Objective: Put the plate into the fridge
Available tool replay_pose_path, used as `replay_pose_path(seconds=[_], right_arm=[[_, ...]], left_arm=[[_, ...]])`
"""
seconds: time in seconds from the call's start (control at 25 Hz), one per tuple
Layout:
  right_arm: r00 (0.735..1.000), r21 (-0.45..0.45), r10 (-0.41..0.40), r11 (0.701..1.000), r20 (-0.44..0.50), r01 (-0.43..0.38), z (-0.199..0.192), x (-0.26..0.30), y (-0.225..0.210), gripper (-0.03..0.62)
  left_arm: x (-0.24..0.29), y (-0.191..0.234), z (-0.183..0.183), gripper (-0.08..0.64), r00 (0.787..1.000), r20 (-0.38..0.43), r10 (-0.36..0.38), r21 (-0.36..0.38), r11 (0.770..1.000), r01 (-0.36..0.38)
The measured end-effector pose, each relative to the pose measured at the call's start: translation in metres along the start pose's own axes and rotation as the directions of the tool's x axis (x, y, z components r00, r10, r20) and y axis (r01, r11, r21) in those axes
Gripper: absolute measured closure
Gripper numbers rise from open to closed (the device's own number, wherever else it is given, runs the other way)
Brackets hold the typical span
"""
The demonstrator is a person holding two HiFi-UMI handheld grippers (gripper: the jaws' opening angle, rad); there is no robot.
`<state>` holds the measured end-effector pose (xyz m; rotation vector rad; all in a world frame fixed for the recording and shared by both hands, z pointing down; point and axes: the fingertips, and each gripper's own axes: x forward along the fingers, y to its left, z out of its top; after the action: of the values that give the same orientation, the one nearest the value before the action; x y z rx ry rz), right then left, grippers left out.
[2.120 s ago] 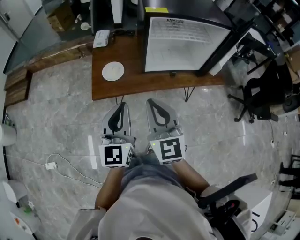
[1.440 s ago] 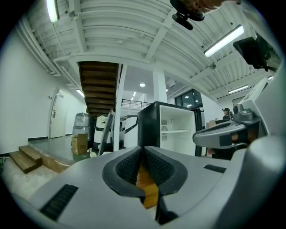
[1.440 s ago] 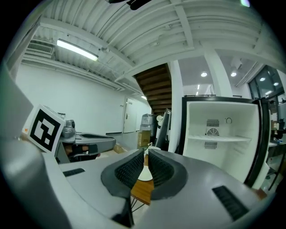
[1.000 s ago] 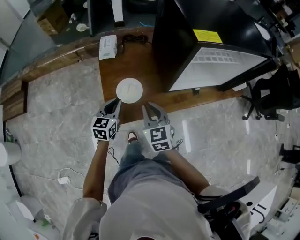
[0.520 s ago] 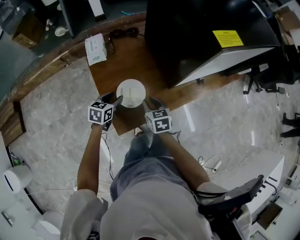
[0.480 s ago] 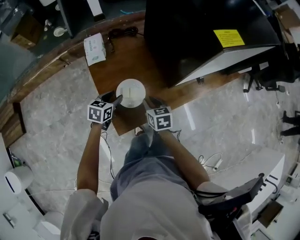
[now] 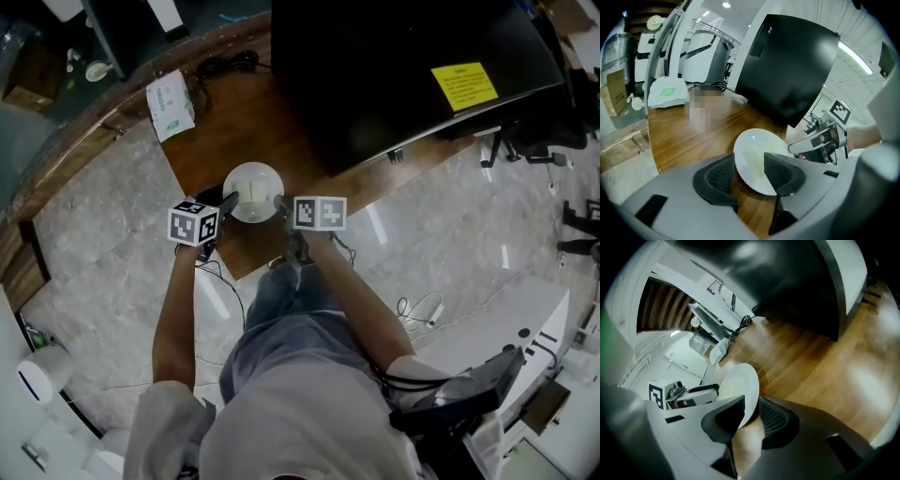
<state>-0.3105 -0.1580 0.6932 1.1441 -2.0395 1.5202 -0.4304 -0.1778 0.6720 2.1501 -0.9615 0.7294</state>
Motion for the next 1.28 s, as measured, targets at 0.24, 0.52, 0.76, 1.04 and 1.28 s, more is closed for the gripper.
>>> replay_pose_path(seconds=[0.24, 0.52, 0.76, 1.04, 1.28], right_arm=[[1.0, -0.001, -0.01, 1.0, -0.011, 0.01, 0.004, 0.005, -0.001, 0.514], [0.995, 0.116, 0.098, 0.989, -0.009, -0.096, 0.006, 0.007, 0.004, 0.539], [0.966, 0.176, 0.257, 0.95, 0.023, -0.257, 0.001, 0.0, 0.015, 0.555], [0.98, 0.153, 0.199, 0.968, 0.018, -0.199, -0.008, 0.001, 0.01, 0.552], [0.992, 0.131, 0.12, 0.984, -0.021, -0.117, -0.011, 0.002, 0.003, 0.552]], left_arm=[[0.001, 0.003, 0.001, 0.37, 0.998, 0.06, 0.001, -0.018, 1.0, 0.0], [-0.003, 0.008, 0.001, 0.37, 0.997, 0.082, 0.011, -0.023, 1.0, -0.009], [-0.007, -0.005, -0.001, 0.497, 0.993, 0.116, -0.031, -0.033, 0.999, 0.035], [-0.02, -0.004, -0.001, 0.529, 0.992, 0.125, 0.011, -0.017, 1.0, -0.009], [-0.022, 0.018, -0.011, 0.461, 0.997, 0.051, 0.059, -0.029, 0.998, -0.058]])
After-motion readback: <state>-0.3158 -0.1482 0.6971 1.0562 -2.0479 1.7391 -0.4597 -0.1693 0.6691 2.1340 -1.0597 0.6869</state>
